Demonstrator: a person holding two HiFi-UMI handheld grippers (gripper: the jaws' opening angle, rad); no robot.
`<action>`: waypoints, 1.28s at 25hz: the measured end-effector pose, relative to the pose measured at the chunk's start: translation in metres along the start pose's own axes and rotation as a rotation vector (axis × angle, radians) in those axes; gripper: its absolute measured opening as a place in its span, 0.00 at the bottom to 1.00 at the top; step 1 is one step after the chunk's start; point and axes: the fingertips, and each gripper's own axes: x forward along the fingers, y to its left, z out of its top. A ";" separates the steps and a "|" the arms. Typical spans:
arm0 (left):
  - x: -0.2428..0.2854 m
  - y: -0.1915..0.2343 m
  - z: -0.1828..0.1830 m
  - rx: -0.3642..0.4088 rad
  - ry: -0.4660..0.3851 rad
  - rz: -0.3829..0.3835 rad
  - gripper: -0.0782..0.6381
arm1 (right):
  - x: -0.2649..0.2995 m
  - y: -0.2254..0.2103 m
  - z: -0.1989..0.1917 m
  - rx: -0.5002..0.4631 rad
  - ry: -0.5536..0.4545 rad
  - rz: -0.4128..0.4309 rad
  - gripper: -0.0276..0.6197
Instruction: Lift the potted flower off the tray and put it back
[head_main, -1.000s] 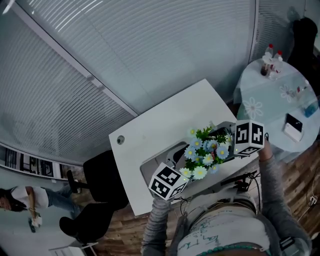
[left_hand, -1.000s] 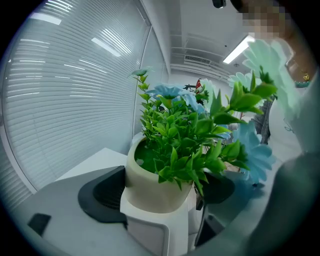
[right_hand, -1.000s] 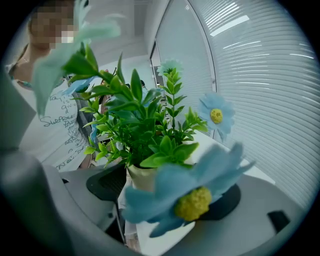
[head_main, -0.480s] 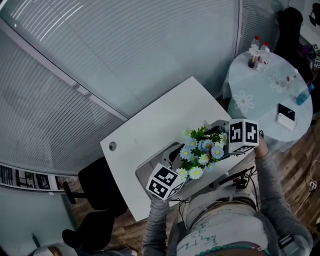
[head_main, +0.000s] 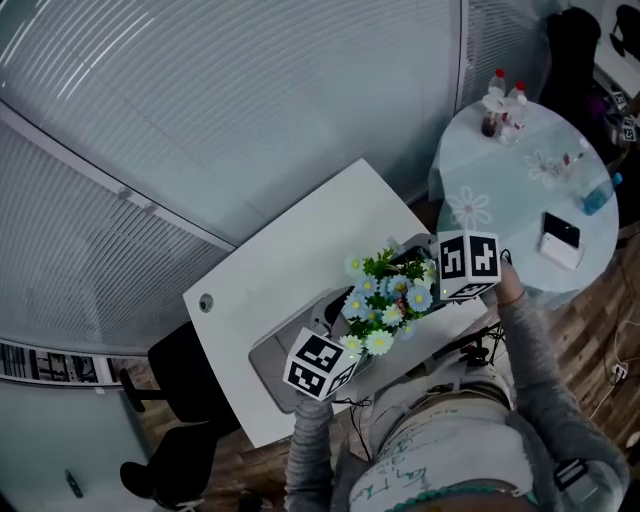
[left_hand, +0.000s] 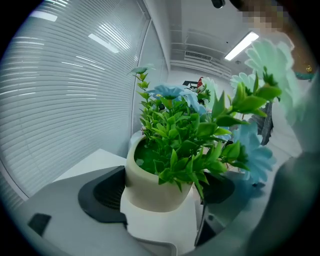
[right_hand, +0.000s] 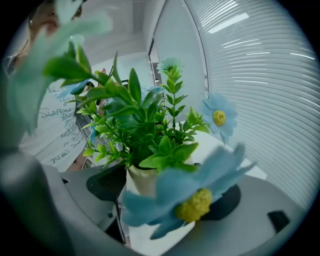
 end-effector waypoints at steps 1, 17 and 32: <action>0.006 0.000 0.003 -0.002 0.003 0.004 0.73 | -0.004 -0.003 -0.004 -0.002 -0.004 0.005 0.66; 0.028 0.002 0.012 -0.021 0.021 0.026 0.73 | -0.017 -0.017 -0.018 -0.015 0.001 0.035 0.66; 0.035 0.007 0.006 -0.015 0.034 0.003 0.73 | -0.012 -0.022 -0.026 0.007 0.011 0.024 0.66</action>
